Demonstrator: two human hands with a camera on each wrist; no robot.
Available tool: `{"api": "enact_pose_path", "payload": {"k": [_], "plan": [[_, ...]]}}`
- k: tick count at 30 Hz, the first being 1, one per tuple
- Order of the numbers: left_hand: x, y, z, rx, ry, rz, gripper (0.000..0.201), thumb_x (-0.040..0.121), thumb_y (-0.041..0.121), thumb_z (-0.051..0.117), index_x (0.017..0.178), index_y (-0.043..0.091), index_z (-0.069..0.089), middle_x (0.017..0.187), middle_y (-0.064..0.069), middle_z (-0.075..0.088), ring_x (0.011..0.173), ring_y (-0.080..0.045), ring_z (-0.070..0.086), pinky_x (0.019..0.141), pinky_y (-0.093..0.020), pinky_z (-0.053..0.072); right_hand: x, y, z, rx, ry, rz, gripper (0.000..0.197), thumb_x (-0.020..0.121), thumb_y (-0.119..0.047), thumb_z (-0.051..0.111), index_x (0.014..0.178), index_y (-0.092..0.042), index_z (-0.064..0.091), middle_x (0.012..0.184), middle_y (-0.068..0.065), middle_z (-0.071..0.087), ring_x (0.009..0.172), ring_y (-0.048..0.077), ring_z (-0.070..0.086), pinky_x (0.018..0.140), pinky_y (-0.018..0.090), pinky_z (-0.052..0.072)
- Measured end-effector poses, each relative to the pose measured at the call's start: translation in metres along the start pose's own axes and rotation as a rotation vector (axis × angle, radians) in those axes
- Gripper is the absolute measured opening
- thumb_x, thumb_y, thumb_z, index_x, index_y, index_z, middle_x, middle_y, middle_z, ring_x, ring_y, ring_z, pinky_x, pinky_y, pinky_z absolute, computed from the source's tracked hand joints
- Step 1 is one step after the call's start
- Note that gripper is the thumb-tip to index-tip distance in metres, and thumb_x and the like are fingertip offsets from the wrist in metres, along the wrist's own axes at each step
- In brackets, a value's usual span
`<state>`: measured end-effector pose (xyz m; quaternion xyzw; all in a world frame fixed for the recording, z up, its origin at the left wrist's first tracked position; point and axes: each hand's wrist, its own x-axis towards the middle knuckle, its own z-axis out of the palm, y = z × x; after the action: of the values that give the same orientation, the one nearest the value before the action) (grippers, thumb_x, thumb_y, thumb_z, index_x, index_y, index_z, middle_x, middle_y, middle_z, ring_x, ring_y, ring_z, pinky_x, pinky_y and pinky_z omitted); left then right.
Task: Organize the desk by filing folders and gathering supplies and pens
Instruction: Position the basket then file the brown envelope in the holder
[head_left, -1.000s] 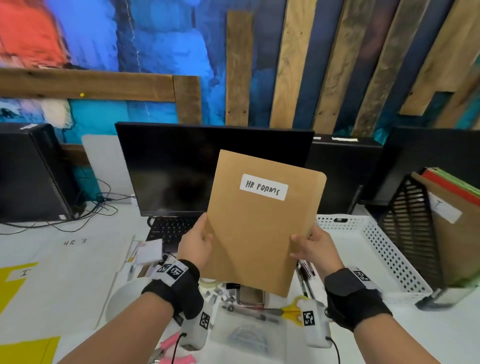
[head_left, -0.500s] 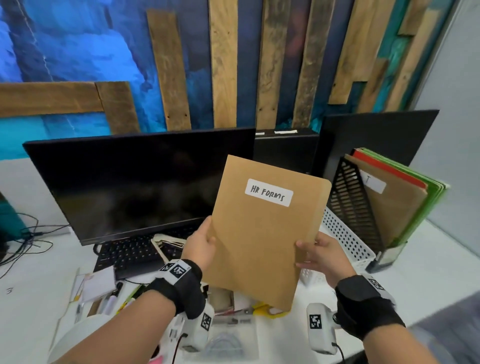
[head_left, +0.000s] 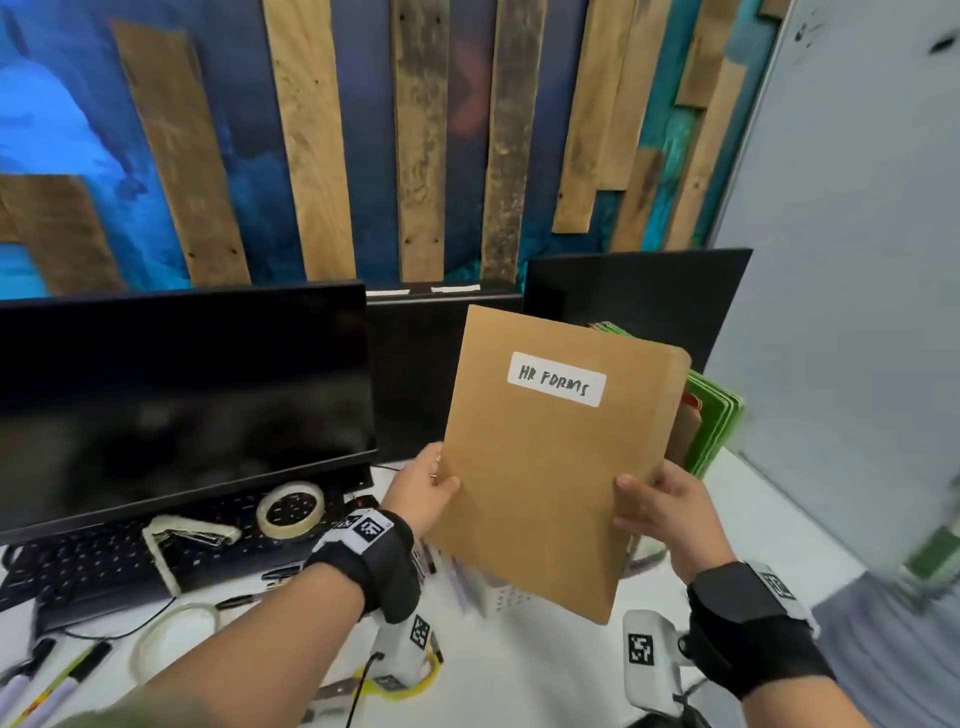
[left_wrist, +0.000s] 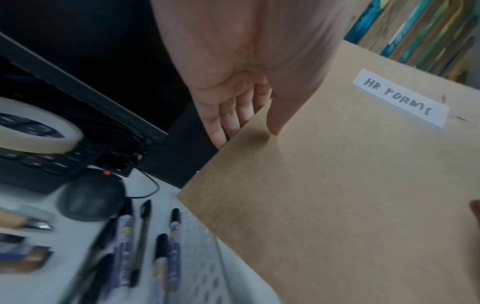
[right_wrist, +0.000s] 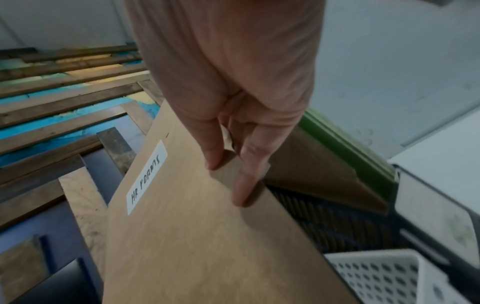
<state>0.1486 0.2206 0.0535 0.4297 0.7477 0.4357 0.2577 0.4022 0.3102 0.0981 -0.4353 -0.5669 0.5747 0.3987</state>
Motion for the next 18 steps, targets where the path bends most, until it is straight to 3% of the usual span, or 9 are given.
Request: {"api": "enact_pose_path", "payload": {"k": [3,6,12,15,18], "plan": [[0.012,0.022,0.035,-0.019,-0.063,0.028,0.049,0.091,0.008,0.053,0.136,0.024,0.040,0.120,0.006,0.055,0.116,-0.019,0.055,0.102,-0.029,0.041,0.016,-0.007,-0.033,-0.024,0.045,-0.031,0.009,0.089,-0.005,0.058,0.090,-0.014,0.058,0.095,0.005,0.062,0.085,0.026,0.062,0.052,0.024,0.058],[0.021,0.039,0.067,-0.038,-0.101,0.025,0.058,0.091,0.007,0.052,0.142,0.024,0.033,0.132,0.000,0.049,0.125,-0.020,0.046,0.107,-0.030,0.037,0.030,-0.012,-0.059,-0.053,0.118,-0.098,0.022,0.089,-0.003,0.058,0.072,-0.016,0.052,0.080,0.002,0.058,0.075,0.023,0.060,0.049,0.023,0.057],[0.034,0.066,0.112,-0.003,-0.157,0.065,0.061,0.091,0.008,0.054,0.145,0.021,0.029,0.146,-0.003,0.040,0.135,-0.020,0.039,0.111,-0.029,0.032,0.049,-0.033,-0.098,-0.117,0.217,-0.227,0.024,0.089,-0.005,0.057,0.079,-0.026,0.059,0.083,0.004,0.065,0.072,0.022,0.064,0.049,0.024,0.057],[0.043,0.074,0.127,0.081,-0.174,0.102,0.058,0.092,0.012,0.055,0.144,0.019,0.031,0.150,-0.002,0.036,0.137,-0.018,0.035,0.114,-0.030,0.029,0.054,-0.051,-0.113,-0.156,0.307,-0.298,0.025,0.088,-0.008,0.058,0.073,-0.028,0.059,0.077,-0.003,0.064,0.069,0.025,0.066,0.063,0.040,0.060],[0.050,0.083,0.137,0.243,-0.220,0.188,0.055,0.093,0.015,0.053,0.144,0.019,0.032,0.153,-0.001,0.030,0.141,-0.016,0.028,0.114,-0.026,0.022,0.053,-0.069,-0.122,-0.212,0.371,-0.373,0.022,0.087,-0.013,0.058,0.072,-0.028,0.060,0.074,-0.006,0.064,0.061,0.021,0.067,0.074,0.057,0.055]]}}
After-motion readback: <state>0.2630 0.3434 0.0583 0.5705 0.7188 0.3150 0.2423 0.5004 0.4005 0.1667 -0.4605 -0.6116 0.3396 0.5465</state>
